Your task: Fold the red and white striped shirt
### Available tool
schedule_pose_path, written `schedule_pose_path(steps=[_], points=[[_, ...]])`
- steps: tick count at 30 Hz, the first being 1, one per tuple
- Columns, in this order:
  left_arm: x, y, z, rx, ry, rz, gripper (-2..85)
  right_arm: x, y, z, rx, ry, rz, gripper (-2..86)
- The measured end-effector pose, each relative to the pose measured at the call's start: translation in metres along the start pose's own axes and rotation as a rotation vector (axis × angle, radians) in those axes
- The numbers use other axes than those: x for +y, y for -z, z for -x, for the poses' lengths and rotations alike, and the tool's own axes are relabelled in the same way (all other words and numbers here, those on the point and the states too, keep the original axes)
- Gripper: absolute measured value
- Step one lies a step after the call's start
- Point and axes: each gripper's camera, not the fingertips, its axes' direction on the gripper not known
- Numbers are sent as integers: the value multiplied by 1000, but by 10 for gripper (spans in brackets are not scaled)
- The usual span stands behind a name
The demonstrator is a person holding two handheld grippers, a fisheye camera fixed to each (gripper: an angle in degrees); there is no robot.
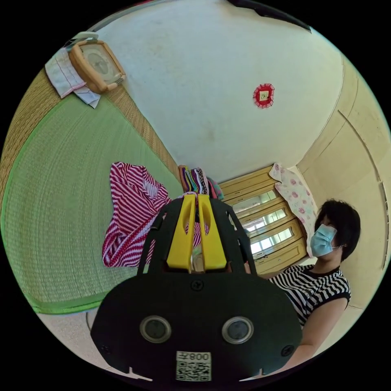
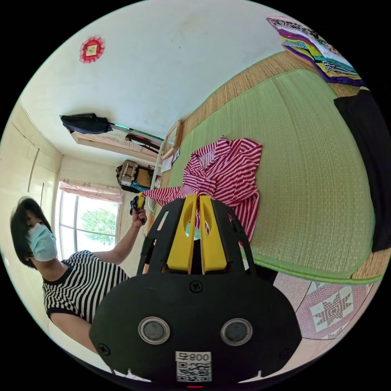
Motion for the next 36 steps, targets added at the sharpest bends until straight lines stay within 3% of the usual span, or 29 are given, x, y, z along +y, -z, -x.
schedule_pose_path(steps=[14, 20, 28, 30, 32, 36], points=[[-160, -145, 189, -211, 176, -26, 17, -189, -84, -78, 39, -114, 152, 7], [-170, -178, 252, -328, 225, -37, 63, -199, -103, -99, 82, -175, 139, 11], [-142, -203, 275, -465, 151, -106, 85, -167, -105, -75, 156, -151, 21, 24], [-133, -227, 276, -399, 106, -49, 79, -156, -117, -48, 172, -60, 21, 27], [-119, -284, 278, -355, 49, 122, 75, -144, -154, 0, 271, 82, 79, 36], [-102, -376, 273, -450, -127, 336, 76, -129, -230, 68, 475, 314, 189, 57]])
